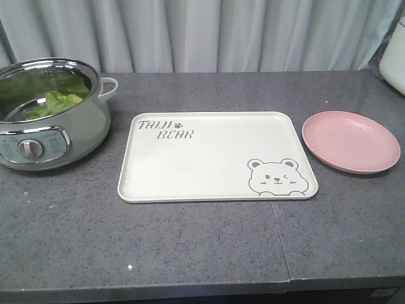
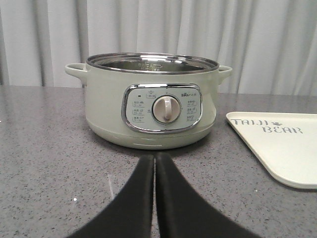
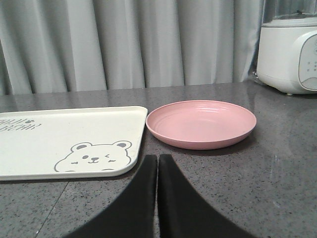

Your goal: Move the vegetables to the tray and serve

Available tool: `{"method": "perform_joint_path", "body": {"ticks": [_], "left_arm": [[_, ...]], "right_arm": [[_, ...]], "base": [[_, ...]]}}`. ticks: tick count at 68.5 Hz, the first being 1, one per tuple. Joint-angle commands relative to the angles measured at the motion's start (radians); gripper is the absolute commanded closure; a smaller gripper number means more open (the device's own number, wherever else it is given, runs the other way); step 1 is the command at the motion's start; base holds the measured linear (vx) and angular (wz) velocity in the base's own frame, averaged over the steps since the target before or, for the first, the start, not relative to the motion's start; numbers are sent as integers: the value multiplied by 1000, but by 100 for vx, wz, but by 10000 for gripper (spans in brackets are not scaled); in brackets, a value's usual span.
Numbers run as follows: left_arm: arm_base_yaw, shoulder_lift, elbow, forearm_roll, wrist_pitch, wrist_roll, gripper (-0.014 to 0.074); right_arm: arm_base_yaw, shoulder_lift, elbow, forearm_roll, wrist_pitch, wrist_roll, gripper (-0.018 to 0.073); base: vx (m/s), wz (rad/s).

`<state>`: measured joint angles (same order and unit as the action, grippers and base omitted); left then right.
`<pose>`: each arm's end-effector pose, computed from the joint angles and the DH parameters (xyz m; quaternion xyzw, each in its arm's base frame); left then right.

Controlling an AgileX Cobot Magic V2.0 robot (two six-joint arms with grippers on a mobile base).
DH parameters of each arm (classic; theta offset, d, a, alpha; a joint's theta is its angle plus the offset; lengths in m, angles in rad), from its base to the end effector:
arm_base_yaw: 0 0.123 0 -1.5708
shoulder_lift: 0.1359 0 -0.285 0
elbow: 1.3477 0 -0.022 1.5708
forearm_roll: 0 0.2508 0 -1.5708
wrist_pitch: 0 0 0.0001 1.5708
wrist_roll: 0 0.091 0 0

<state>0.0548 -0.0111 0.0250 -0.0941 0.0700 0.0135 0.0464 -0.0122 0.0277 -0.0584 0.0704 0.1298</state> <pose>0.0567 0.0025 0.1990 -0.0453 0.7044 -0.0114 0.7083 0.0567 0.0023 0.1981 0.0103 0.7065 0.0403 0.7065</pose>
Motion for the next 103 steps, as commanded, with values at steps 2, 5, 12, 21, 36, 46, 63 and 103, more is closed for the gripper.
{"method": "perform_joint_path", "body": {"ticks": [2, 5, 12, 21, 36, 46, 63, 103], "left_arm": [[-3, -14, 28, -9, -70, -4, 602], [-3, -14, 28, -9, -70, -4, 602], [-3, -14, 28, -9, -70, -4, 602], [-3, -13, 28, -9, -85, -4, 602], [-3, -13, 28, -10, -165, -5, 602], [-3, -13, 19, -10, -291, -27, 602], [-3, -13, 18, -10, -501, -220, 602], [-3, -13, 18, -6, -743, -274, 602]], "right_arm": [[1, -7, 16, -12, -78, 0, 565], [1, -7, 16, -12, -78, 0, 565], [1, -7, 16, -12, -78, 0, 565], [1, -7, 16, -12, -78, 0, 565], [1, -7, 16, -8, -132, 2, 565], [1, -7, 16, 66, -175, 23, 565], [1, -7, 16, 238, -173, 54, 565], [1, -5, 8, 282, -99, 49, 565]], "base": [[0, 0], [0, 0], [0, 0], [0, 0], [0, 0], [0, 0], [0, 0], [0, 0]]}}
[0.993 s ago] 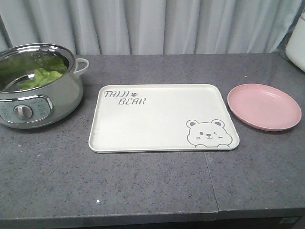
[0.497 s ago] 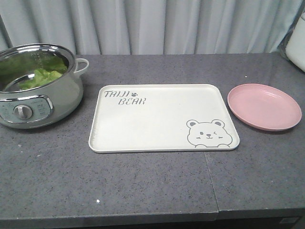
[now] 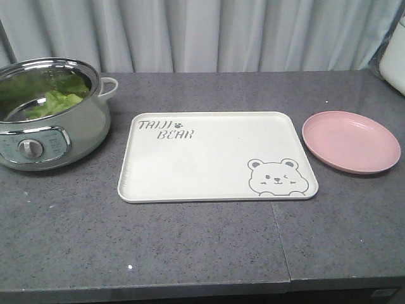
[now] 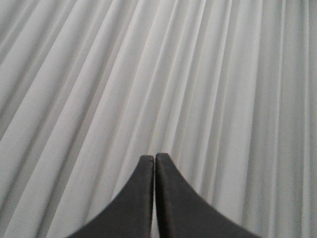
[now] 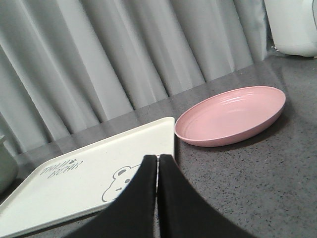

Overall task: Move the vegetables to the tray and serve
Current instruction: 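Reach the left gripper into the pot and grasp a lettuce leaf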

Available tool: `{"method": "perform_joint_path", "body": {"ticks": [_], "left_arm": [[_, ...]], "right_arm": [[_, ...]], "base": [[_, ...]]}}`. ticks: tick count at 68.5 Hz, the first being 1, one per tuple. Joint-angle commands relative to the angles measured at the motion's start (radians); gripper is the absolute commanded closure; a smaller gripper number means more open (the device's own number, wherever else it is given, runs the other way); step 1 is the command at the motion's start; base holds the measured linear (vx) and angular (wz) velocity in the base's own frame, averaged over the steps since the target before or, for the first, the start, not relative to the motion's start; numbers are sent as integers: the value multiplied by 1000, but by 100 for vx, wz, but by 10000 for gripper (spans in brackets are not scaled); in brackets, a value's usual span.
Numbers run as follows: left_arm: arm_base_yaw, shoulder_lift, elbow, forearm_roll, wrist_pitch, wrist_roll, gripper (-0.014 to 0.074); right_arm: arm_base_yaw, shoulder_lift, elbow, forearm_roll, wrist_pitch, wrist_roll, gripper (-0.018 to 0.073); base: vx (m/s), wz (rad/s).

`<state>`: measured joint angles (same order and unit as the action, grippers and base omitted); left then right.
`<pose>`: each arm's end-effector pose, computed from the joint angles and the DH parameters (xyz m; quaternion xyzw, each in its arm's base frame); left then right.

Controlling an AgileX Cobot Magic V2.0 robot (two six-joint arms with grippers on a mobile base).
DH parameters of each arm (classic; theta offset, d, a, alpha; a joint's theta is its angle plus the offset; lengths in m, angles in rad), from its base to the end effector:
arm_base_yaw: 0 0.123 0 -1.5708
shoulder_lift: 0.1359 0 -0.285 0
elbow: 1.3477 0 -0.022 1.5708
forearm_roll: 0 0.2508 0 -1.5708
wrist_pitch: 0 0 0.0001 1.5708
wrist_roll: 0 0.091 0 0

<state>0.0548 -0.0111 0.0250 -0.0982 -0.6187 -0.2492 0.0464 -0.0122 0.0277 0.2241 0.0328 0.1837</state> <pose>0.0355 0.0071 0.2565 -0.1066 0.4135 -0.1117 0.8973 0.0566 0.0033 0.2016 0.1219 0.6821 0.1648 0.7019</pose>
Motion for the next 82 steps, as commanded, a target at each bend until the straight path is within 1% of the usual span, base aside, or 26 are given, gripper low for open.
{"method": "perform_joint_path", "body": {"ticks": [1, 5, 9, 14, 19, 24, 28, 34, 36, 41, 45, 47, 52, 53, 57, 59, 64, 67, 75, 82], "left_arm": [[-3, -13, 17, -2, -53, -12, 602], [-3, -13, 7, -2, -42, -35, 602], [-3, -13, -32, 14, 12, -54, 602], [-3, -13, -118, 64, 141, -56, 602], [-3, -13, -221, 109, 291, -56, 602], [-3, -13, -309, 110, 424, -56, 601], [-3, -13, -367, 110, 504, -55, 597], [-3, -2, -432, 110, 594, -54, 577], [-3, 6, -450, 107, 619, -54, 564], [-3, 30, -491, 107, 682, -55, 514], [-3, 49, -521, 98, 729, -55, 454], [-3, 58, -531, 98, 742, -56, 417], [-3, 69, -540, 98, 736, -63, 312], [-3, 69, -540, 88, 728, -70, 296], [-3, 69, -540, 49, 721, -102, 225], [-3, 74, -540, 47, 721, -105, 192], [-3, 113, -541, 48, 723, -104, 154], [-3, 155, -554, 50, 732, -101, 148], [-3, 339, -658, 55, 776, -28, 148], [-3, 545, -809, 55, 829, 33, 148]], "right_arm": [[1, -5, 2, 0, -58, -5, 565], [2, -4, -37, 0, -33, -5, 565], [2, 15, -101, -1, 7, -7, 565], [2, 68, -198, -1, 69, -22, 565], [2, 154, -306, -1, 112, -75, 562], [2, 243, -400, 2, 126, -138, 549], [2, 312, -465, 3, 117, -175, 515], [2, 396, -535, 3, 86, -184, 413], [2, 418, -549, 3, 67, -184, 363], [2, 461, -562, 3, 9, -184, 202], [2, 486, -559, 3, -64, -184, 62], [2, 493, -558, 3, -88, -184, 8], [1, 504, -558, 3, -129, -184, -86], [1, 506, -558, 3, -136, -184, -101], [1, 514, -558, 3, -147, -184, -122], [1, 521, -558, 2, -147, -184, -120], [1, 540, -562, -7, -140, -184, -112], [1, 557, -571, -12, -133, -189, -108], [1, 629, -646, -55, -75, -200, -97], [1, 717, -738, -87, -33, -208, -92]], "base": [[0, 0], [0, 0], [0, 0], [0, 0], [0, 0], [0, 0], [0, 0], [0, 0], [0, 0], [0, 0], [0, 0], [0, 0], [0, 0], [0, 0], [0, 0], [0, 0], [0, 0], [0, 0], [0, 0], [0, 0]]}}
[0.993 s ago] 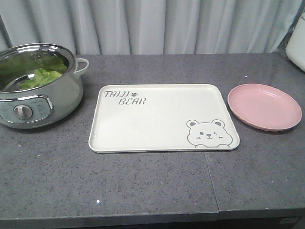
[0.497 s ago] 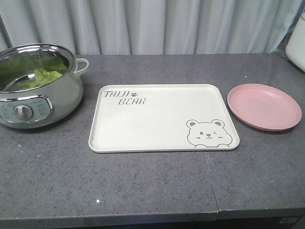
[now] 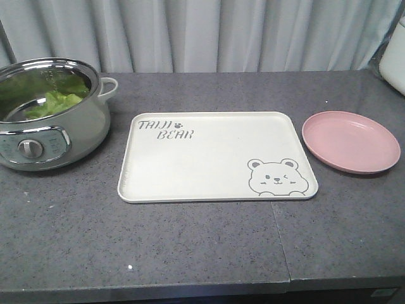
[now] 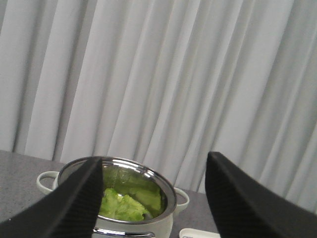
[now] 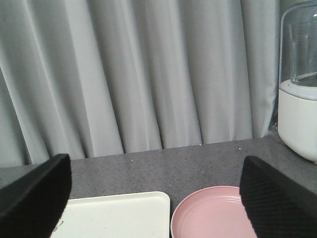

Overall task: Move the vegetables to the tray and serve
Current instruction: 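Reach the left gripper into the pot and grasp a lettuce leaf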

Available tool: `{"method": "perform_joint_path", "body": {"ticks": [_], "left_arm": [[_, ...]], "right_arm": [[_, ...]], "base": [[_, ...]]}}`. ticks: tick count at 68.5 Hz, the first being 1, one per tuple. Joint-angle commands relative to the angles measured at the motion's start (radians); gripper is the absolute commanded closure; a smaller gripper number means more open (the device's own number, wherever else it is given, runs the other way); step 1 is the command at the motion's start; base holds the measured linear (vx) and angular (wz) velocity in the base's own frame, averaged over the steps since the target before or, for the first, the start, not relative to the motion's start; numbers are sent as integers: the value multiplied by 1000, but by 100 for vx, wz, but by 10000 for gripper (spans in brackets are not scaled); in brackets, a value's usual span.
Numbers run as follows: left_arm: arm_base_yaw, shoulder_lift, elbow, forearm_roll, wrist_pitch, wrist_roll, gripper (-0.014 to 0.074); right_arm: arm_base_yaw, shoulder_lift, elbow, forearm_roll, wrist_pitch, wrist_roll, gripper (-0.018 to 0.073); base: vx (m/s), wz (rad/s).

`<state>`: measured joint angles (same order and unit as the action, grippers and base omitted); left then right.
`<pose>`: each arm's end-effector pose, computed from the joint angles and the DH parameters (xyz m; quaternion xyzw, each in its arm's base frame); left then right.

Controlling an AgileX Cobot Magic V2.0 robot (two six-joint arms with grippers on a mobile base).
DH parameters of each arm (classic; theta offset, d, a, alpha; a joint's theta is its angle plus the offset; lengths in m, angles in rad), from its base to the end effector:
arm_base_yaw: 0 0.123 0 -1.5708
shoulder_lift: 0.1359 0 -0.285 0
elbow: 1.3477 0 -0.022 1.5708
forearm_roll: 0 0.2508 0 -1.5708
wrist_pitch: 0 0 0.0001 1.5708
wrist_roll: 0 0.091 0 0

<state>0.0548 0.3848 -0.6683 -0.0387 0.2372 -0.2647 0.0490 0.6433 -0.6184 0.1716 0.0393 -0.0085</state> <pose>0.0687 0.0029 0.3882 -0.1136 0.6484 -0.0959 0.7466 0.1370 0.0073 0.3629 0.0374 0.6977 0.0780 0.7111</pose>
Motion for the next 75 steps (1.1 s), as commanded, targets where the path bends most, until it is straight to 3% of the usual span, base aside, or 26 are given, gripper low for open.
{"method": "perform_joint_path", "body": {"ticks": [1, 20, 41, 52, 57, 75], "left_arm": [[-3, 187, -135, -5, -13, 58, 148], [-3, 764, -654, -5, 232, 178, 149], [-3, 1276, -1258, -5, 694, 227, 149], [-3, 1507, -1487, -5, 903, 227, 149], [-3, 1585, -1546, -12, 959, 225, 149], [-3, 1688, -1557, -63, 949, 227, 149]], "right_arm": [[-2, 76, -108, -36, -25, -16, -92], [-2, 231, -186, -31, 60, -98, -68], [-2, 273, -186, -29, 141, -98, -42], [-2, 273, -186, -29, 156, -98, -36], [-2, 273, -186, -29, 158, -98, -35], [-2, 273, -186, -29, 158, -98, -35]], "base": [[0, 0], [0, 0], [0, 0], [0, 0], [0, 0], [0, 0]]}}
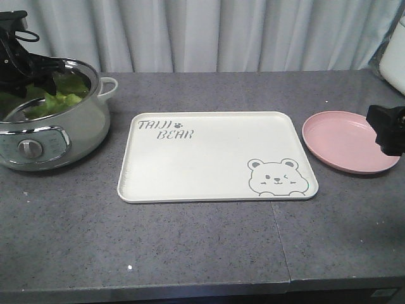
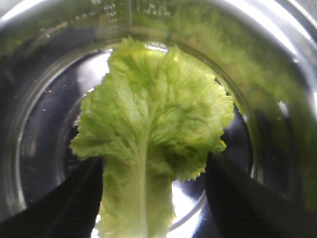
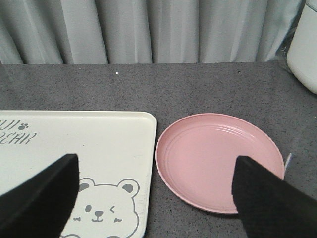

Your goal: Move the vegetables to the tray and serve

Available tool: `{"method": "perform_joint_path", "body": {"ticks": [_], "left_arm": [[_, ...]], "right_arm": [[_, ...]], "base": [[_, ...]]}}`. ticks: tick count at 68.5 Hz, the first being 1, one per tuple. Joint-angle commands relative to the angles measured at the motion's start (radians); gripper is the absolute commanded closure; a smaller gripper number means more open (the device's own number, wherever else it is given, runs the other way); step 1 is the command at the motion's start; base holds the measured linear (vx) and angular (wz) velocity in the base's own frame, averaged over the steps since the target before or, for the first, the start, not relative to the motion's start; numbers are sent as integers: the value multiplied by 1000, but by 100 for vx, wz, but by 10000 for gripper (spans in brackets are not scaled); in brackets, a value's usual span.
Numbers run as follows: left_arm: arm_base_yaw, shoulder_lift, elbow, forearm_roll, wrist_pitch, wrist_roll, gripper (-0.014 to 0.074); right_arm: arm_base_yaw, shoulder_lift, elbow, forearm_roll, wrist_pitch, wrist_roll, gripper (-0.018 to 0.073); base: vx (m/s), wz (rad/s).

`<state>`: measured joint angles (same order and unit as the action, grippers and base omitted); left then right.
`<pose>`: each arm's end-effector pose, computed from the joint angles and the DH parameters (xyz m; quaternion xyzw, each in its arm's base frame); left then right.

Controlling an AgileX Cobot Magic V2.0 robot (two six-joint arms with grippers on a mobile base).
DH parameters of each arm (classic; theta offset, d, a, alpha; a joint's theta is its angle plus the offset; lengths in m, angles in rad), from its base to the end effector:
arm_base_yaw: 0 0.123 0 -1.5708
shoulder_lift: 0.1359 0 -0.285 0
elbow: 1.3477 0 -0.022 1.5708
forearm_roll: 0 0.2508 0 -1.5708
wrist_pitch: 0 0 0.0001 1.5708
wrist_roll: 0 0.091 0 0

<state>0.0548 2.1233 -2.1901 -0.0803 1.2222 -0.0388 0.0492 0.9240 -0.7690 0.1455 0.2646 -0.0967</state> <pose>0.4689 0.0188 0.3238 -0.0492 0.9666 -0.0380 0.2488 0.1980 0.0132 0.3470 -0.0132 0.8134 0.0424 0.5800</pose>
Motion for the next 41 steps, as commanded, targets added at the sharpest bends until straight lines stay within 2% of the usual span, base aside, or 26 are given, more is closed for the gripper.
{"method": "perform_joint_path", "body": {"ticks": [1, 41], "left_arm": [[-3, -45, -35, -21, -36, 1, 149], [-3, 68, -35, -21, 29, 1, 149]], "right_arm": [[-2, -8, -35, -2, -67, -9, -35], [-2, -8, -35, -2, -69, -6, -35]], "base": [[0, 0], [0, 0]]}}
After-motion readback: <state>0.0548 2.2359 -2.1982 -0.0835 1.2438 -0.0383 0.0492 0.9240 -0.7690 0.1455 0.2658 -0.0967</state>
